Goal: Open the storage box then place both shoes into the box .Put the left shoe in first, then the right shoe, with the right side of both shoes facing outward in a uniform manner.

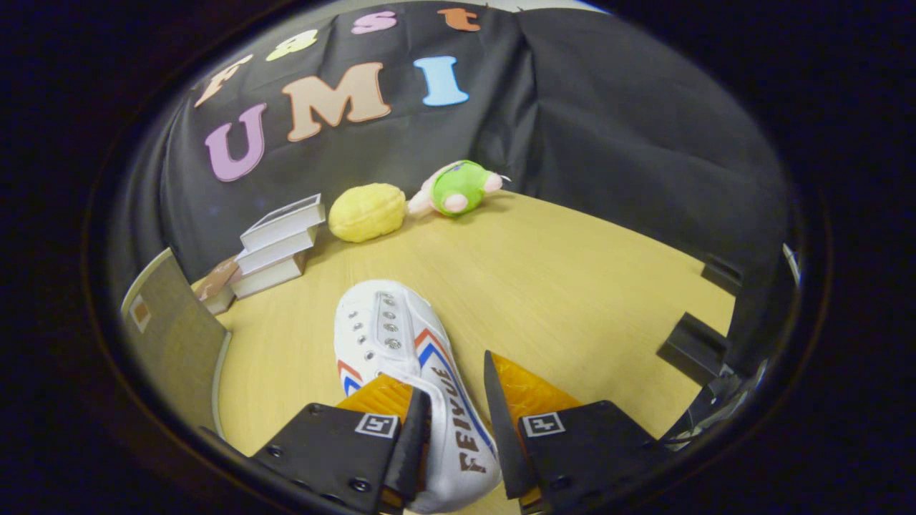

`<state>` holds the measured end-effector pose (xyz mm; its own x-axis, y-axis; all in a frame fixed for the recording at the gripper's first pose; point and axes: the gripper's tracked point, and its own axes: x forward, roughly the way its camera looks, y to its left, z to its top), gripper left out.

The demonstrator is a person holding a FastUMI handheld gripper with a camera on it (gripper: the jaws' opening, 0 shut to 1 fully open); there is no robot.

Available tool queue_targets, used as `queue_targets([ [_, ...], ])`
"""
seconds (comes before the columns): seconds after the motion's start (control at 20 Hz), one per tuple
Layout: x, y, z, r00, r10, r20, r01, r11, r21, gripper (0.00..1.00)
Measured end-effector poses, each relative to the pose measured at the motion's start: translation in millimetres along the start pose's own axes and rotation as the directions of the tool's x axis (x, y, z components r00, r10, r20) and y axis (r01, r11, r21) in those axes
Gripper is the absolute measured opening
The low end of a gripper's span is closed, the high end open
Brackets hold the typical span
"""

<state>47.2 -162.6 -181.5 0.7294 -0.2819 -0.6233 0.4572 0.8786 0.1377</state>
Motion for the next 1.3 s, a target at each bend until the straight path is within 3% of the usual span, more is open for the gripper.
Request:
queue_targets([
  [0.1,3,4,6,0.999,0.048,-0.009,-0.048,0.997,0.061,0.37],
  [0.2,6,6,5,0.998,0.064,-0.010,-0.063,0.997,0.051,0.31],
  [0.4,3,14,10,0.999,0.033,0.010,-0.032,0.996,-0.083,0.20],
  [0.55,-3,14,14,0.998,-0.030,0.061,0.042,0.980,-0.194,0.11],
  [1.05,-26,19,19,0.990,-0.061,0.123,0.082,0.982,-0.170,0.06],
  [1.3,-64,15,55,0.968,-0.136,0.213,0.184,0.958,-0.221,0.06],
])
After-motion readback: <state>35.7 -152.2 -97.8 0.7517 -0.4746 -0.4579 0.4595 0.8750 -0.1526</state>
